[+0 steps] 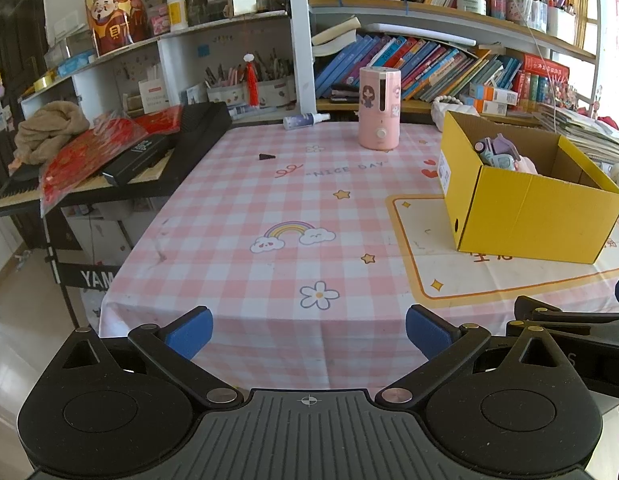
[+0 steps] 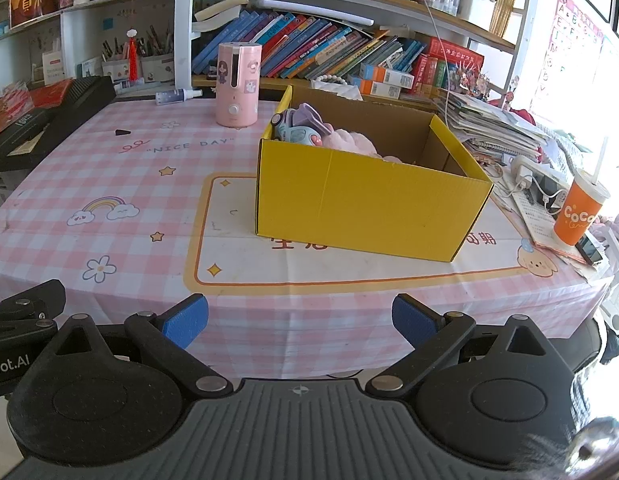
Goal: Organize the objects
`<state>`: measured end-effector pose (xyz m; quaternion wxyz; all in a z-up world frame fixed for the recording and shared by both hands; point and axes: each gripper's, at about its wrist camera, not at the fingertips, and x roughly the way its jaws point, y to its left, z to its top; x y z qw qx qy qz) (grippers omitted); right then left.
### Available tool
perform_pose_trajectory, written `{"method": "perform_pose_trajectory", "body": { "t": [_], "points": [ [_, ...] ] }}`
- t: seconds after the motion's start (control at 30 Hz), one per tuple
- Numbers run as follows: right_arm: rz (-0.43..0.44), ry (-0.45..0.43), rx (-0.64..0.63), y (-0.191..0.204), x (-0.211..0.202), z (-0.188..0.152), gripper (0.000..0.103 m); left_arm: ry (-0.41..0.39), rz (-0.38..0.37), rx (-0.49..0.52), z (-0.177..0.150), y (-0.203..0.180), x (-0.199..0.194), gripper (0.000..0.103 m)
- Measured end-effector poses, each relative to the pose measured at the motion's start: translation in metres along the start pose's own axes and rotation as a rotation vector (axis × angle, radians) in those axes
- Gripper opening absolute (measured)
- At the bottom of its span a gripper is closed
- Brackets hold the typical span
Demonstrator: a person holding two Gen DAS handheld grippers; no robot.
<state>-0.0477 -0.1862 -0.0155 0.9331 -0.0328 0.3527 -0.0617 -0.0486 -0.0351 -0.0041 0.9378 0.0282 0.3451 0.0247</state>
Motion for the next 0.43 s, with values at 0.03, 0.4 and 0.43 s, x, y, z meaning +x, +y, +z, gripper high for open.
{"method": "perform_pose_trajectory", "body": {
  "t": [0.03,0.4,0.43],
  "points": [
    [0.0,0.0,0.0,0.0001,0.0,0.0,0.099,0.001,-0.001,0.0,0.0,-0.0001,-0.0001,0.103],
    [-0.006,0.01,-0.004,-0.0023,0.0032,0.0004,0.099,0.01,0.015,0.009,0.0002,0.0012,0.003,0.103],
    [-0.004,0.011,-0.002,-0.0024,0.0036,0.0005,0.099,0.01,0.013,0.009,0.0002,0.0014,0.0031,0.103]
  ]
}}
